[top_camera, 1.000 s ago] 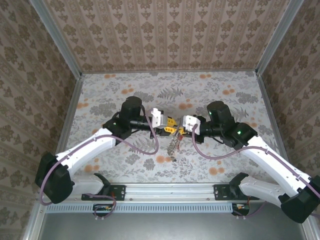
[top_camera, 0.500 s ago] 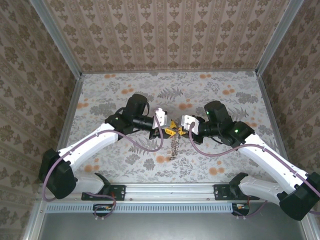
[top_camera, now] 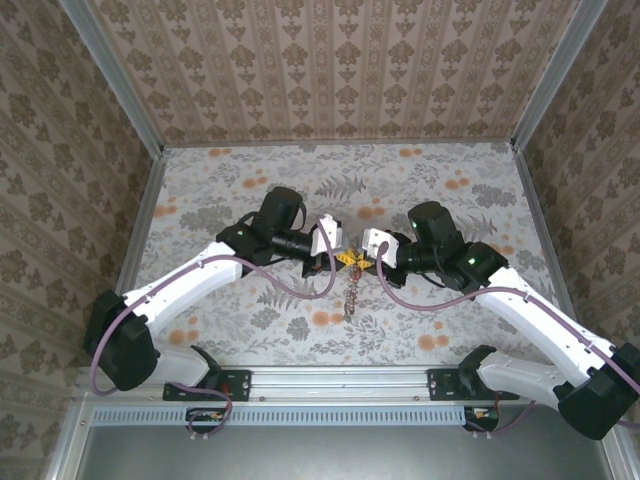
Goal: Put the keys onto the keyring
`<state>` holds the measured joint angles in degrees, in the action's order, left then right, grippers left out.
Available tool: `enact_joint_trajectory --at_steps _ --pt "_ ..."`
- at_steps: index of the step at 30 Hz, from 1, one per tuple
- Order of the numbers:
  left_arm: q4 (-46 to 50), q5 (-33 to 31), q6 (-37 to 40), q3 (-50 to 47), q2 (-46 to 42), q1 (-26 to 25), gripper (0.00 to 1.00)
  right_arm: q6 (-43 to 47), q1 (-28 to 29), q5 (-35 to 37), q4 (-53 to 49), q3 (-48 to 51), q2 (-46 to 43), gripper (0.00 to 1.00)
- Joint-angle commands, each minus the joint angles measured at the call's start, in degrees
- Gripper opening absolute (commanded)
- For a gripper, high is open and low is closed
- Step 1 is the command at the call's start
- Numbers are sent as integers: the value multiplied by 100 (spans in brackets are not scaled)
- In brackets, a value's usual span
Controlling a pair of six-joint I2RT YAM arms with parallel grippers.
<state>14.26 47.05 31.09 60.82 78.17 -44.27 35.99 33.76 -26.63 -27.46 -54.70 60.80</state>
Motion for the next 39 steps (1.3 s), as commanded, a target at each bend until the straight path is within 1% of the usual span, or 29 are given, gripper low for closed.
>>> enact_joint_trajectory --at_steps 1,2,3,5,9,13,16,18,21,25,28,31,33,34,39 --pt "-230 -4 -5 -1 -85 -30 0 -63 46 -61 269 -64 -132 10" --pt "-407 160 -110 -73 -123 8 0 -72 43 -21 321 11 -199 16" --pt "-591 320 -236 -144 -150 62 0 -79 35 20 383 90 -263 19" --pt "-936 523 -436 -274 -203 128 0 -118 17 74 457 200 -379 22" --pt "-1437 999 -638 -467 -250 213 0 -125 -1 75 485 273 -581 25" --pt "-2052 1236 -1028 -686 -271 299 0 -94 -4 97 341 240 -696 26" --pt "-2311 1306 -1121 -791 -294 323 0 -126 -15 66 286 253 -675 29" --pt "-2396 1396 -1139 -809 -285 323 0 -161 -18 15 271 249 -602 28" --pt "-2595 1477 -1250 -864 -277 330 0 -244 -19 -27 356 232 -476 19" --pt "-2795 1523 -1368 -915 -286 331 0 -324 -18 -104 481 241 -343 11" --pt "-2988 1522 -1468 -964 -294 327 0 -367 -18 -128 542 274 -224 8" --pt "-3245 1471 -1577 -1045 -270 309 0 -445 -16 -190 699 360 -173 9" --pt "-3324 1417 -1601 -1070 -259 289 0 -521 -16 -281 879 450 -171 16" --pt "-3345 1408 -1606 -1074 -252 279 0 -556 -20 -315 955 488 -173 18" --pt "-3536 1360 -1647 -1090 -241 252 0 -711 -18 -472 1250 605 -97 18"
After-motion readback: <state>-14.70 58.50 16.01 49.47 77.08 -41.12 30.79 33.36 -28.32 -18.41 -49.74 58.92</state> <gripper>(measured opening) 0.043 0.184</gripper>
